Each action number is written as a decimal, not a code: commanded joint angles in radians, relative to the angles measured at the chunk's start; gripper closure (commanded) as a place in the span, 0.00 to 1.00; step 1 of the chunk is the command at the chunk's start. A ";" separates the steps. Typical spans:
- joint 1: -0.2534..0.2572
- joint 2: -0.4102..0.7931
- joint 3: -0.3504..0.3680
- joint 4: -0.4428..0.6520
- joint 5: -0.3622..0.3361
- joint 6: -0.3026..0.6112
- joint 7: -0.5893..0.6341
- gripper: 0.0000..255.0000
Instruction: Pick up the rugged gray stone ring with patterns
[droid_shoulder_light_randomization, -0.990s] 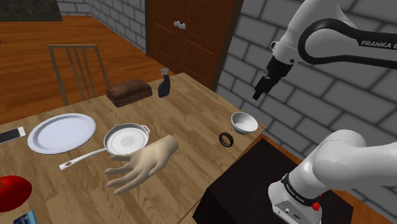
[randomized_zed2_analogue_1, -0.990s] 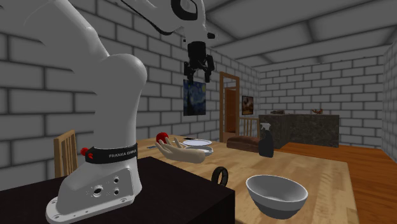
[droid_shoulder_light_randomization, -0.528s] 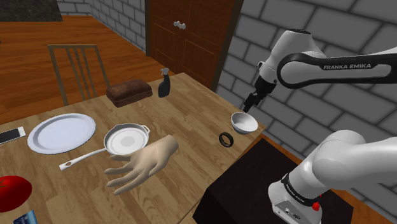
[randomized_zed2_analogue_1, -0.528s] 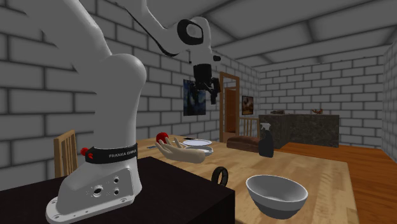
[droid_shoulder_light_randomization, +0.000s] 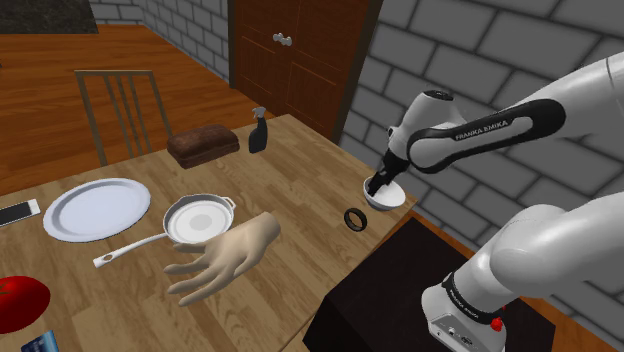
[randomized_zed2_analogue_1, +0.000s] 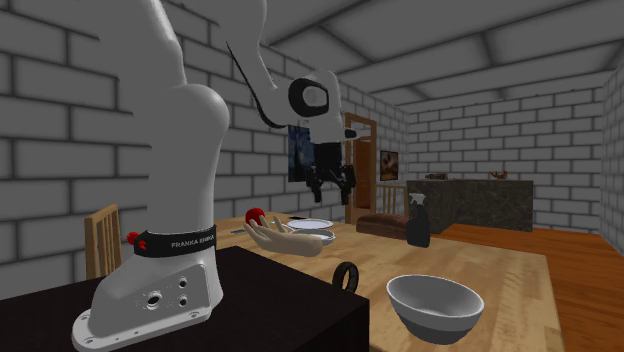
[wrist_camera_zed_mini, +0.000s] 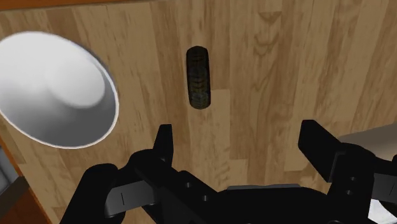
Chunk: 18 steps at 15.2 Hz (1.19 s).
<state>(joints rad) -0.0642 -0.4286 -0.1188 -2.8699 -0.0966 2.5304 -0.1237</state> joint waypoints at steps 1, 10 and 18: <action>-0.002 0.091 -0.014 -0.004 -0.003 0.100 -0.014 0.00; 0.009 0.554 -0.019 0.070 0.197 0.494 -0.201 0.00; -0.087 0.710 0.096 0.104 0.279 0.618 -0.267 0.00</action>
<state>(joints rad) -0.1345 0.2604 -0.0380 -2.7701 0.1771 3.1303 -0.3834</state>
